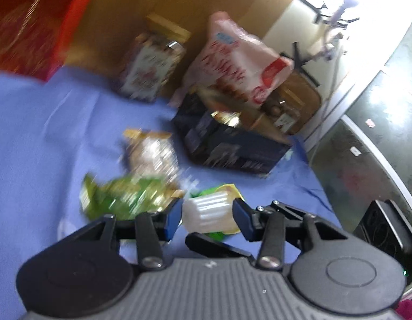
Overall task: Organize snacks
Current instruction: 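Lift the yogurt cup into the tin box and release it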
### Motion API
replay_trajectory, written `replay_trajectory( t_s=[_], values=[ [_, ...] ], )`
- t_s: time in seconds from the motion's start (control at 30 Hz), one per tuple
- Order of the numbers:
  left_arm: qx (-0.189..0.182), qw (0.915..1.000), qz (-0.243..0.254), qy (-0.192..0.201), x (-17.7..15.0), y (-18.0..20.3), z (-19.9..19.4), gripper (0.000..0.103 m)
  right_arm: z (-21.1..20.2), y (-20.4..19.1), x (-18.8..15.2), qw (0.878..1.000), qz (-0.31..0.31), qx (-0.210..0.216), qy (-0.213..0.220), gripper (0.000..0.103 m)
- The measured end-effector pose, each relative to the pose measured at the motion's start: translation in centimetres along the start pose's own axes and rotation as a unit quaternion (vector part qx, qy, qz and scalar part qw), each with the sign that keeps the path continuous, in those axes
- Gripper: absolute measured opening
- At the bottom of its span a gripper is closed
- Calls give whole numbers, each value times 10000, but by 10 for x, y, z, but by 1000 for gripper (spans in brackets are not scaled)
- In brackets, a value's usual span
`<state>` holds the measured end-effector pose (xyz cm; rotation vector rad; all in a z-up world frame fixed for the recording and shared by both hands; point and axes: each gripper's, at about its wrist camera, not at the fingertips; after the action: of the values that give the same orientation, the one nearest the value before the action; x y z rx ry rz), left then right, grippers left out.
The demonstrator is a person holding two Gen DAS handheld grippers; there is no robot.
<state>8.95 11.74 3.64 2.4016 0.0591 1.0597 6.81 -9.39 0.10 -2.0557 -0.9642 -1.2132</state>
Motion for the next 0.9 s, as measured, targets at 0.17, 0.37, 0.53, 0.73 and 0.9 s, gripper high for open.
replay_trajectory(
  t_s=[0.17, 0.37, 0.53, 0.73, 0.9],
  values=[
    [-216, 9985, 480, 135, 46, 36, 33, 44, -16, 35, 23, 9974, 14, -608, 389, 54],
    [-419, 9954, 841, 206, 88, 82, 95, 44, -20, 100, 40, 9880, 224, -1397, 613, 53],
    [-387, 9943, 973, 204, 102, 107, 140, 44, -11, 142, 42, 9781, 371, -1955, 607, 54],
    [-175, 9960, 877, -15, 97, 99, 157, 45, -16, 152, 34, 9706, 563, -2232, 708, 57],
    [-422, 9959, 756, 262, 90, 71, 106, 48, -34, 136, 24, 9688, 716, -2186, 924, 57]
  ],
)
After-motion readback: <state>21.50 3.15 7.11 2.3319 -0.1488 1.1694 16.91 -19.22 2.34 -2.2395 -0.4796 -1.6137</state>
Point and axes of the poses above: each gripper's, at about its wrist camera, not at the fingertips, and z roughly the way its jaws point, y to its right, x to its top, and after that the axes turned 7 degrees about x, right-handed
